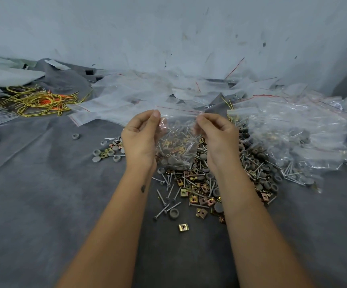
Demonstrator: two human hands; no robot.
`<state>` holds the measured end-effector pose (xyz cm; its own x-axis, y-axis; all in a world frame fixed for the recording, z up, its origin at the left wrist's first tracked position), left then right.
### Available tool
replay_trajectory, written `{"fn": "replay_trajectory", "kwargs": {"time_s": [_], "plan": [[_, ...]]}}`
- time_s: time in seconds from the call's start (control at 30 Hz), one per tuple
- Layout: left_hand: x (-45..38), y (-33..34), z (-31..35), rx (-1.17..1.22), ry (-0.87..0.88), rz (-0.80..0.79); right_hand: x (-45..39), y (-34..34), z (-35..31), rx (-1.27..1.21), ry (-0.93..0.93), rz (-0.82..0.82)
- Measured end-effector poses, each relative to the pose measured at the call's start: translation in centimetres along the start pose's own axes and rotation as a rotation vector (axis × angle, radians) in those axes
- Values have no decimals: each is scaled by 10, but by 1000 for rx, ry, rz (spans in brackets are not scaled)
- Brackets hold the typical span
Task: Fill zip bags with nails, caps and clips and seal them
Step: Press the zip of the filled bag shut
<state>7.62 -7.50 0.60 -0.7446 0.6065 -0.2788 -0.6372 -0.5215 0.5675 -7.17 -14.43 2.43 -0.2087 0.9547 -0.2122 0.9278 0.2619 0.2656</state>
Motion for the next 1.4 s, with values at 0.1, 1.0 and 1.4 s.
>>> {"fn": "replay_trajectory", "kwargs": {"time_s": [0.1,1.0,1.4], "plan": [[0,-1,1,-16,17,-14,0,0,0,4,-28,12],[4,-4,-2,16,-32,-29,4,16,3,-8,-38,-69],[5,-2,1,-5,-17,-89,3,22,3,-24,-34,-97]]}}
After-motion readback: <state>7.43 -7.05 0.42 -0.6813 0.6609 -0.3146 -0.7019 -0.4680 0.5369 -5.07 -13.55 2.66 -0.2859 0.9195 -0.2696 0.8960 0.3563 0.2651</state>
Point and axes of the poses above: each hand's wrist, its own x-axis away from the middle knuckle, its own y-axis out of the palm, z = x × y, the point moved 4 cm from there along -x, towards the middle knuckle, and after that the axes turned 5 degrees about y, right-handed, at the moved point
